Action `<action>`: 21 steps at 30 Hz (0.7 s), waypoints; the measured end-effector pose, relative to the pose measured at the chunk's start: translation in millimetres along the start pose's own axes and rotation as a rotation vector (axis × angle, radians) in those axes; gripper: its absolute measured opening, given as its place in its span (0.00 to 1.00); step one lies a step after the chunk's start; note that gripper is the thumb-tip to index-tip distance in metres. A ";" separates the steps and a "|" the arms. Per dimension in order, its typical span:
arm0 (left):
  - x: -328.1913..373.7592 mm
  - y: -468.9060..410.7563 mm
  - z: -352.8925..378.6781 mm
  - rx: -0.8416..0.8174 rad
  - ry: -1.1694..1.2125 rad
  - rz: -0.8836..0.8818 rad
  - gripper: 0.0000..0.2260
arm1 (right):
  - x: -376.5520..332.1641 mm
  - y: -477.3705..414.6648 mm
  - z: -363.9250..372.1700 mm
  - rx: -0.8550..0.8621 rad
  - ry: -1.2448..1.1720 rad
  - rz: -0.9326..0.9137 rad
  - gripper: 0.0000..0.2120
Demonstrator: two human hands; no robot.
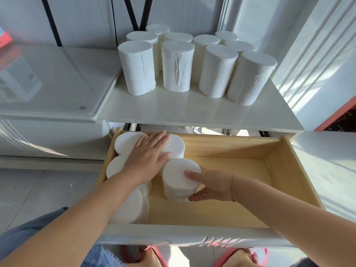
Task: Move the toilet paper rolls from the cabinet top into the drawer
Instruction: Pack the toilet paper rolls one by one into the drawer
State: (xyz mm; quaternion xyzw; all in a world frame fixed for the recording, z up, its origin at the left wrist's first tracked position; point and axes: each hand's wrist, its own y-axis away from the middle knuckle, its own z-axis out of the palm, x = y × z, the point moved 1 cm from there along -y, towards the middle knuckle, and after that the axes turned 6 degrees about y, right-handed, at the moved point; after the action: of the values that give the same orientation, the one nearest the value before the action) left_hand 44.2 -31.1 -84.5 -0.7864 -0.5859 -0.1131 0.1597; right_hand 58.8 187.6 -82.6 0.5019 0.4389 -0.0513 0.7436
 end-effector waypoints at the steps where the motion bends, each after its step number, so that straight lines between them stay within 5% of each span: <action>1: -0.2 -0.2 0.4 0.000 -0.003 -0.001 0.25 | -1.1 -3.0 7.0 -0.002 -0.010 -0.017 0.23; 11: -1.4 -0.2 0.1 -0.013 -0.028 -0.007 0.27 | -12.4 -18.4 40.6 -0.020 0.041 -0.049 0.25; 14: 1.7 -0.4 -1.4 -0.038 -0.035 -0.014 0.27 | -16.8 -13.3 33.4 0.018 0.254 0.000 0.25; 18: 7.3 -2.7 -5.7 -0.068 -0.071 0.019 0.28 | -49.8 1.2 -15.8 0.599 0.594 -0.265 0.21; 21: 17.2 -7.2 -4.2 -0.087 -0.107 0.063 0.29 | -81.7 25.2 -71.1 1.026 0.450 -0.527 0.20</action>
State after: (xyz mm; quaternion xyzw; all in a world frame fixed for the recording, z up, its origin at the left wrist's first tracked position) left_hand 42.3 -15.6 -73.5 -0.8154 -0.5632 -0.0913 0.0974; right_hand -20.7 226.4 -15.3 0.6687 0.6136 -0.3304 0.2591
